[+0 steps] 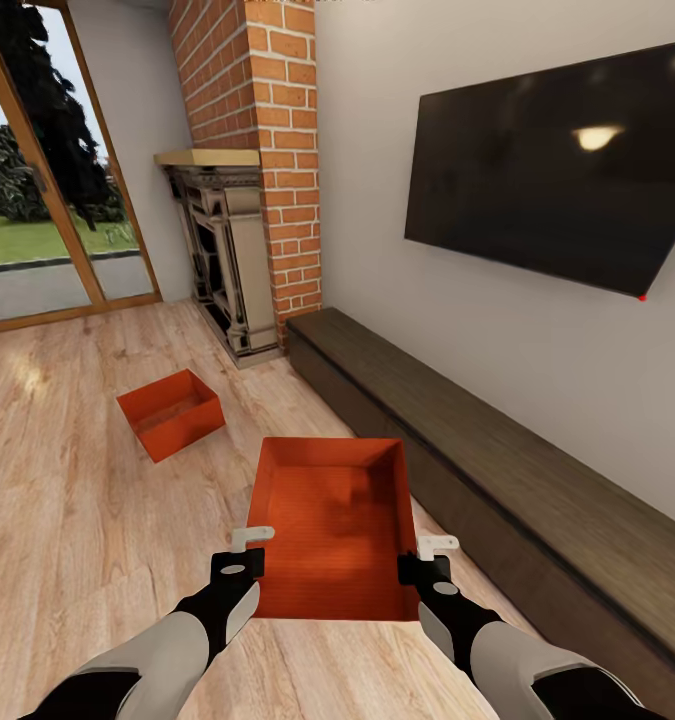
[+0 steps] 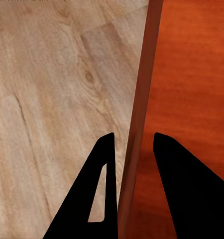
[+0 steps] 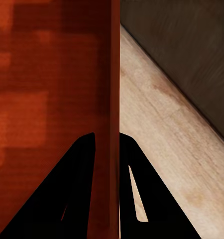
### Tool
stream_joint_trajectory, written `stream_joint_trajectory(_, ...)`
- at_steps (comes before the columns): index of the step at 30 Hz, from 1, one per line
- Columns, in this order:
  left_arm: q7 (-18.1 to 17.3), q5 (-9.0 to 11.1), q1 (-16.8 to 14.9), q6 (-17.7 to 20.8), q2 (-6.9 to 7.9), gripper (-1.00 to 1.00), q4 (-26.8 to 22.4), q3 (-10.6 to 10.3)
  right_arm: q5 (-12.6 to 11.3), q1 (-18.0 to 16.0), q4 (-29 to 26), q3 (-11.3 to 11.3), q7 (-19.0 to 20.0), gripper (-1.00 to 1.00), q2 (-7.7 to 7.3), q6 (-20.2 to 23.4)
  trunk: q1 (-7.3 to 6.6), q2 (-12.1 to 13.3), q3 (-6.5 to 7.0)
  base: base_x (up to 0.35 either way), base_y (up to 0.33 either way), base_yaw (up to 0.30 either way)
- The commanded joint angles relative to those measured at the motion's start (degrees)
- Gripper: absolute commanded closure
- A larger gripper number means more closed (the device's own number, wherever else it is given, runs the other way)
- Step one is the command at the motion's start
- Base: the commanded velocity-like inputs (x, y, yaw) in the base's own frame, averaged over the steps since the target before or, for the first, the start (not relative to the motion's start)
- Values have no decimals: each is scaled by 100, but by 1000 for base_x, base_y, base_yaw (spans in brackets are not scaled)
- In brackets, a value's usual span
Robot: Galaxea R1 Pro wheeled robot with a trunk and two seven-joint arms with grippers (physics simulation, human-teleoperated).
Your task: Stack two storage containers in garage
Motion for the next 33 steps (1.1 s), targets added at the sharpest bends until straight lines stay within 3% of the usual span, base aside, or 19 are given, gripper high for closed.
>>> stream_joint_trajectory(1,31,-68,-2,-5,16,100,-1,89,-68,-6,1,-175,-213,100,-50,-35,-23,39,14,0,0,0)
stream_joint_trajectory(33,31,-68,-2,-9,16,100,0,89,-76,-6,10,-175,-222,100,-41,-70,-726,1323,588,0,0,0)
